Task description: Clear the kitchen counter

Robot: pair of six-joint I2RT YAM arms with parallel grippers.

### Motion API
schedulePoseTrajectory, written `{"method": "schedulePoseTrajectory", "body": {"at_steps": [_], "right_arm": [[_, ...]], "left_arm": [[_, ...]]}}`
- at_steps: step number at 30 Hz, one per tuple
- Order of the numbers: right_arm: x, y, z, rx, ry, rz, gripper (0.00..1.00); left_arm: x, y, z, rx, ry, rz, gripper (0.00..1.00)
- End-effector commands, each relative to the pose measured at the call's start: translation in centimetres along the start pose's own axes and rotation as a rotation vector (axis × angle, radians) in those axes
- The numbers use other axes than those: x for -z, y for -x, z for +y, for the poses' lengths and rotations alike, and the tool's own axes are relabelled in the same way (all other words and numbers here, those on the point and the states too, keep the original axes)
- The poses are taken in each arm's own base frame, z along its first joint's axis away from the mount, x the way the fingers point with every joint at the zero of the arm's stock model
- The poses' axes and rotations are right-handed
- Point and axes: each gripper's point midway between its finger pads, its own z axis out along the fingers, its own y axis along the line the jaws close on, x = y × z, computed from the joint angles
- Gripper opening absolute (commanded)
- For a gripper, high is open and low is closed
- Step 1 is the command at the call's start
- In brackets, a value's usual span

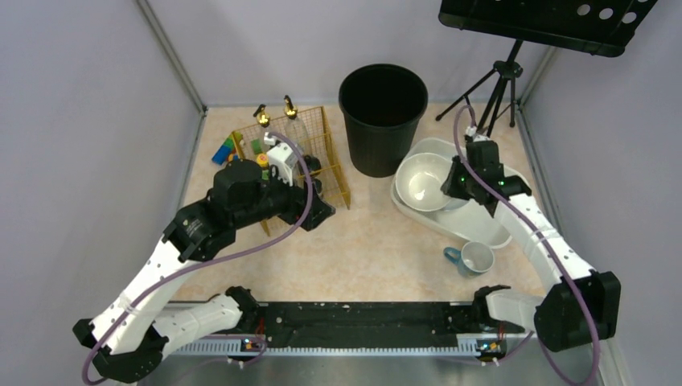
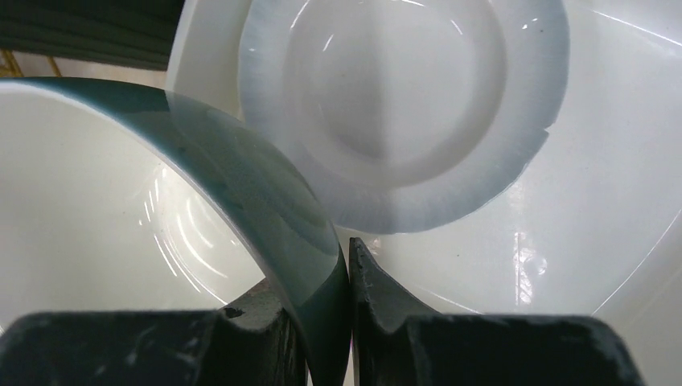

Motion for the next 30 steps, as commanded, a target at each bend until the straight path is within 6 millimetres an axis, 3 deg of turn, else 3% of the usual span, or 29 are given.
{"method": "schedulePoseTrajectory", "body": {"at_steps": [1, 3, 4, 18, 30], "right_arm": [[0.1, 6.8, 1.5, -0.149, 0.12, -0.179, 0.0], [-0.9, 7.3, 0.8, -0.175, 0.108, -0.169, 0.0], [-1.4, 7.4, 0.7, -0.18, 0.101, -0.16, 0.0], [-7.2, 7.8, -2.6, -0.275, -0.057, -0.155, 0.0], [-10.3, 7.2, -4.8, -0.365, -0.087, -0.144, 0.0]], "left_arm": [[0.4, -0.5, 0.1, 0.02, 0.0, -0.006, 0.88], [0.2, -1.5, 0.2, 0.019, -0.007, 0.022, 0.98], [0.1, -1.9, 0.3, 0.02, -0.007, 0.032, 0.99], [-0.9, -5.9, 1.3, 0.028, -0.02, 0.088, 0.99], [-1.0, -6.6, 1.6, 0.014, -0.02, 0.11, 0.98]]}}
